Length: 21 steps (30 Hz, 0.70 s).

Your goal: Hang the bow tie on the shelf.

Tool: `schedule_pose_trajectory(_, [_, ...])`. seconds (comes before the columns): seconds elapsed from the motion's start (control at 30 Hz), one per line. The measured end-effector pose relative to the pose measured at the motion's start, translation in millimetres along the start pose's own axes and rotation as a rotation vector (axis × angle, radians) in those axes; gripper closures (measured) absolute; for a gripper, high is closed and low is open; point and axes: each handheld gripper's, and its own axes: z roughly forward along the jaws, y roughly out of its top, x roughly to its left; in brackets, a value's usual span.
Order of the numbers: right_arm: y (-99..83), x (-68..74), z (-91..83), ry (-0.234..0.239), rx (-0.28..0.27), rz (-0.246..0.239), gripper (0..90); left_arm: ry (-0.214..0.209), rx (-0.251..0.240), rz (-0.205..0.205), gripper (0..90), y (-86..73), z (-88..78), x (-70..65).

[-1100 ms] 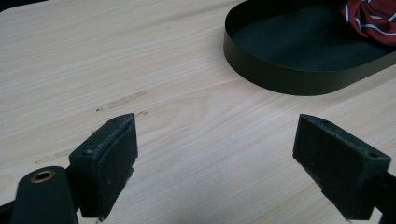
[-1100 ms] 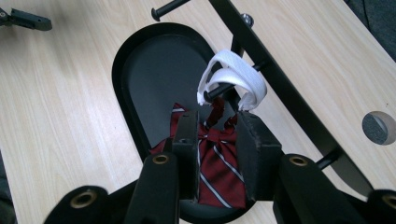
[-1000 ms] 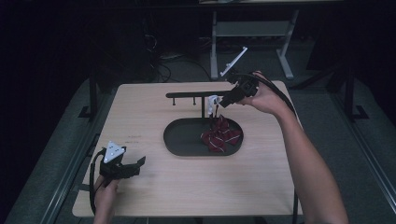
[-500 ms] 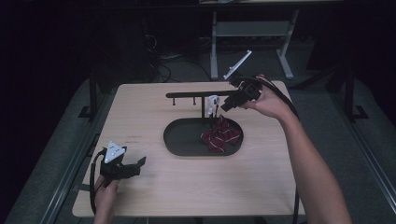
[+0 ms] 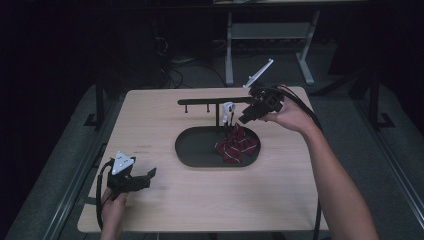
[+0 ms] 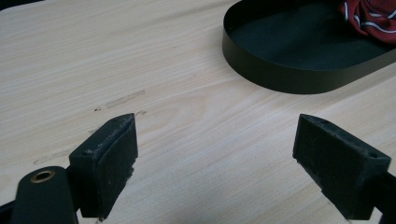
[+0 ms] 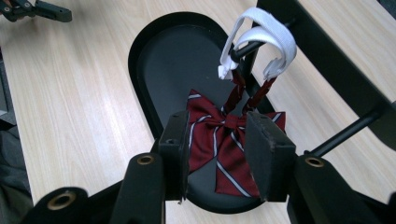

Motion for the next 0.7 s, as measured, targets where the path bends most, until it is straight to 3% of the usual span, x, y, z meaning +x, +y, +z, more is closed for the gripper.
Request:
schedule_pose_trajectory(0.47, [-13.2,11.3,-0.2,0.016,-0.01,-0.018,56.8,-0.003,-0.003,0.001,13.6,-0.1,0.7,-1.0])
schedule_pose_trajectory(0.7, [-24.0,10.9,0.3,0.026,-0.022,-0.002,56.0,-0.003,-0.003,0.001,13.5,-0.2,0.7,-1.0])
